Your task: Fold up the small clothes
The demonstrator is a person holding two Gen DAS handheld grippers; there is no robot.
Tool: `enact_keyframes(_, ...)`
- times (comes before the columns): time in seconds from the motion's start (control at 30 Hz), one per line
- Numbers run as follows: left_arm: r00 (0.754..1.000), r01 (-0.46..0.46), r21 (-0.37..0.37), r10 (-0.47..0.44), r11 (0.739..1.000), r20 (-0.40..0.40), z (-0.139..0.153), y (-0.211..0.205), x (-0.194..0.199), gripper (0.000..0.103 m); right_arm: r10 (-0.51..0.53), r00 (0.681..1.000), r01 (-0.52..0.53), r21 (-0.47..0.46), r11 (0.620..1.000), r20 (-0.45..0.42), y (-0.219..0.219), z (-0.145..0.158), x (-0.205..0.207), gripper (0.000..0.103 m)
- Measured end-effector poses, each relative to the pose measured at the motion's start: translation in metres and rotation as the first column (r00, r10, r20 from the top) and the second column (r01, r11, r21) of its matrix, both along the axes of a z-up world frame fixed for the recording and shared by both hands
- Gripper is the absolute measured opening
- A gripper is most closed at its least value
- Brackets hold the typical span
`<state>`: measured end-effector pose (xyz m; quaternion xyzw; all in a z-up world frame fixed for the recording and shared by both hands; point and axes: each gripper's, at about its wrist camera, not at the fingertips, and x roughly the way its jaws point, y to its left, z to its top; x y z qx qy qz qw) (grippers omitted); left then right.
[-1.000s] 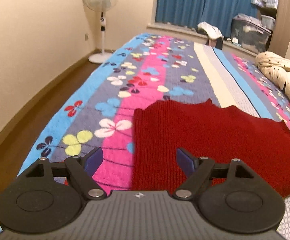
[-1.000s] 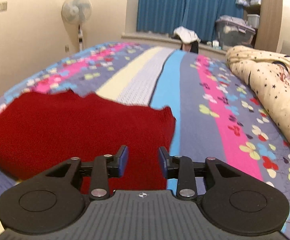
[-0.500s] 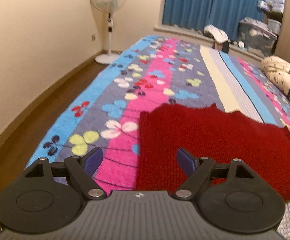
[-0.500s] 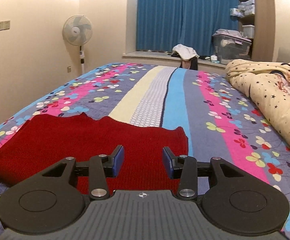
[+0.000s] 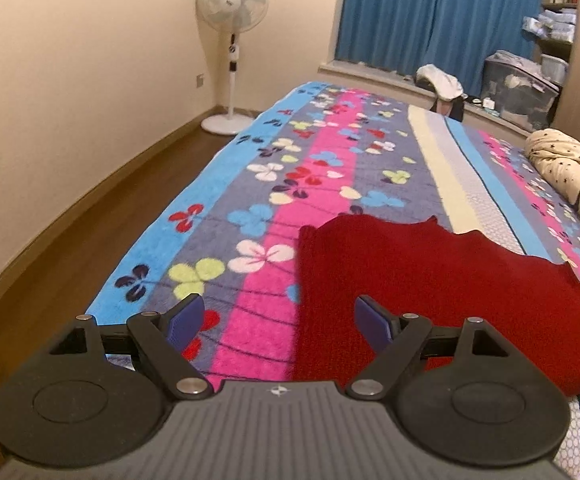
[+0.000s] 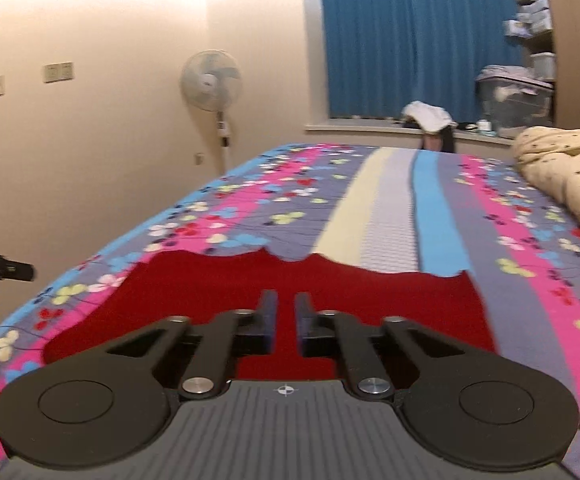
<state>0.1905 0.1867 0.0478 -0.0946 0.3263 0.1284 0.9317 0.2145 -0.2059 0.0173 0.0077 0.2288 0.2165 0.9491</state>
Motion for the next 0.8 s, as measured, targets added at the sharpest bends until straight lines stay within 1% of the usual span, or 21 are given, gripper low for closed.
enact_keyframes(0.1,1.000,-0.016,-0.025,0.016,1.000,-0.011,-0.002,0.006,0.001,0.086,0.057,0.998,-0.057,-0.022,0.998,0.000,0.018,-0.006,-0.004,0.006)
enact_keyframes(0.23,0.999,-0.025,-0.019,0.025,1.000,-0.026,-0.004,0.007,0.007,0.086,0.114,0.993,-0.115,-0.042,0.993,-0.007,0.036,-0.014,-0.005,0.008)
enact_keyframes(0.3,0.999,-0.028,-0.019,0.027,0.999,-0.030,-0.005,0.008,0.010,0.086,0.135,0.991,-0.135,-0.058,0.989,-0.013,0.042,-0.019,-0.004,0.012)
enact_keyframes(0.43,0.999,-0.033,-0.021,0.032,0.999,-0.037,-0.008,0.010,0.016,0.086,0.179,0.984,-0.178,-0.097,0.979,0.004,0.058,-0.024,-0.004,0.013)
enact_keyframes(0.63,0.996,-0.068,-0.029,0.066,0.997,-0.062,-0.014,0.016,0.029,0.086,0.263,0.964,-0.256,-0.152,0.955,0.029,0.081,-0.032,-0.009,0.013)
enact_keyframes(0.73,0.994,-0.093,-0.059,0.089,0.994,-0.068,-0.016,0.023,0.033,0.086,0.309,0.950,-0.297,-0.177,0.938,0.043,0.094,-0.037,-0.012,0.013)
enact_keyframes(0.77,0.993,-0.098,-0.069,0.093,0.993,-0.070,-0.016,0.025,0.034,0.086,0.327,0.944,-0.314,-0.188,0.931,0.042,0.100,-0.040,-0.013,0.013)
enact_keyframes(0.8,0.993,-0.101,-0.074,0.095,0.992,-0.071,-0.017,0.026,0.035,0.086,0.345,0.938,-0.331,-0.197,0.923,0.044,0.106,-0.043,-0.014,0.018)
